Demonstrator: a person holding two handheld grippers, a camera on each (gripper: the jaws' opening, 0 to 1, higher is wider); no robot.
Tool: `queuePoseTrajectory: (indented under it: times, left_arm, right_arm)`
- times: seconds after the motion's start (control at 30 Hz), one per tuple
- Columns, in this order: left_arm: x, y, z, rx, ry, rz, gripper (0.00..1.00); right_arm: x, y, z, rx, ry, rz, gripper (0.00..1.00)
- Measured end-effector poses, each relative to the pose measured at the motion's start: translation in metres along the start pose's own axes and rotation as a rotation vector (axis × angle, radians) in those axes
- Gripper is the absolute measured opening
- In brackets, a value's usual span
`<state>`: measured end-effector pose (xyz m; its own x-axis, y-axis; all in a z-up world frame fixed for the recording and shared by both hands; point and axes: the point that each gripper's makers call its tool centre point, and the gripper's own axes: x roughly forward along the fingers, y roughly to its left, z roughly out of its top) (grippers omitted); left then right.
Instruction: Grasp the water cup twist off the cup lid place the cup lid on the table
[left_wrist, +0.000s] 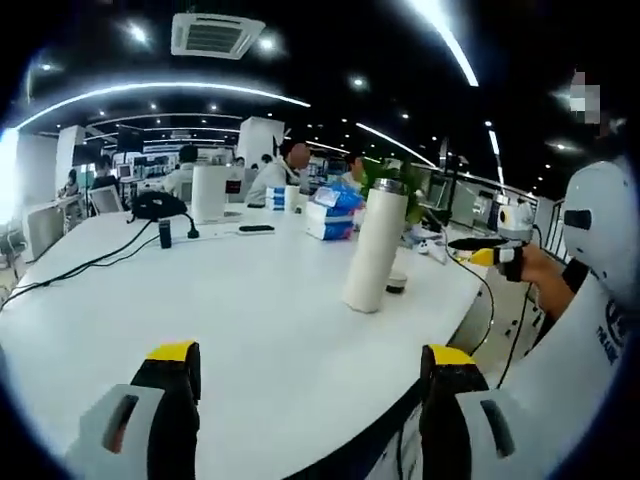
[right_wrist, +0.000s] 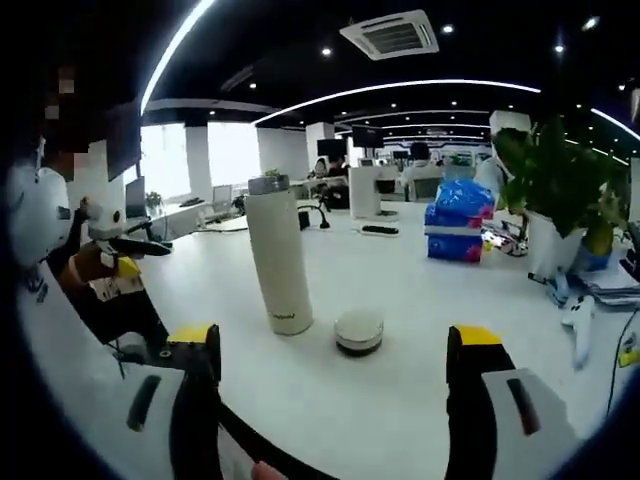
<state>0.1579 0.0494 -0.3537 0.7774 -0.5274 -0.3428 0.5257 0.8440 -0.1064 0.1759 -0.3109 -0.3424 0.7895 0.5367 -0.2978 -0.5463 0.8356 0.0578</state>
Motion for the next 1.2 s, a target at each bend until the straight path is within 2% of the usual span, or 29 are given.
queuePoseTrajectory:
  times: [0.07, 0.17, 0.37, 0.5, 0.73, 1.2]
  left_arm:
    - [-0.007, 0.0, 0.0, 0.003, 0.011, 0.009, 0.9]
    - [-0.015, 0.003, 0.004, 0.003, -0.011, 0.033, 0.9]
    - [-0.012, 0.007, -0.004, 0.008, 0.011, 0.05, 0.9]
    - [-0.01, 0.006, -0.009, -0.003, 0.021, 0.039, 0.9]
    - [-0.009, 0.003, -0.005, -0.017, 0.0, 0.026, 0.9]
    - [-0.006, -0.003, -0.004, -0.011, -0.004, 0.012, 0.9]
  right_arm:
    - [-0.003, 0.004, 0.002, -0.005, -0.007, -0.006, 0.95]
    - [-0.007, 0.011, 0.008, -0.026, -0.027, -0.007, 0.95]
    - [-0.007, 0.017, 0.014, -0.043, -0.05, -0.008, 0.95]
    - [-0.005, 0.018, 0.015, -0.048, -0.051, -0.006, 0.95]
    - [-0.006, 0.017, 0.016, -0.034, -0.061, -0.011, 0.95]
    - [-0.008, 0.02, 0.013, -0.015, -0.07, -0.013, 0.95]
